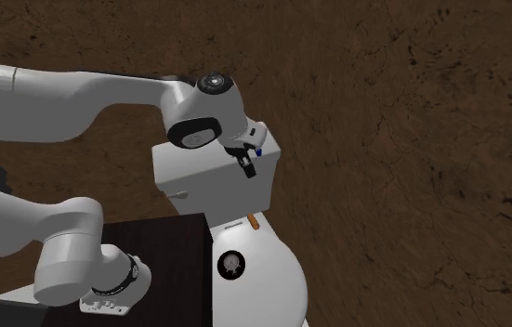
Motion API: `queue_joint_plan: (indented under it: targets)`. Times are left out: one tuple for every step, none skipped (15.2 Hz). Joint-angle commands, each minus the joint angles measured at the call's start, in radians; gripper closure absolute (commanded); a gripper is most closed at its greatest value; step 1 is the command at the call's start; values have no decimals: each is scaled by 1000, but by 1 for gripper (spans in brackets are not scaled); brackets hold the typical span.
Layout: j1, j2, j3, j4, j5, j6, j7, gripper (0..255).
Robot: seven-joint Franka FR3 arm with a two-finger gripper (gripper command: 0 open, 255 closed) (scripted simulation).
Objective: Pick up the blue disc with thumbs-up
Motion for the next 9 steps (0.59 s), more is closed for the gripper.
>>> queue_joint_plan:
  targets:
    - [16,67,23,36,6,53,-2,0]
    - [23,96,34,50,8,77,-3,0]
    - [30,125,45,65,8,101,-4,0]
    - [37,155,55,81,8,125,-5,0]
    - [44,185,65,98,6,147,-5,0]
    - [51,215,76,115,3,169,-5,0]
    - [57,244,86,134,-1,190,-4,0]
    - [64,275,96,153,-7,210,-2,0]
    - [70,305,106,173,-14,230,0,0]
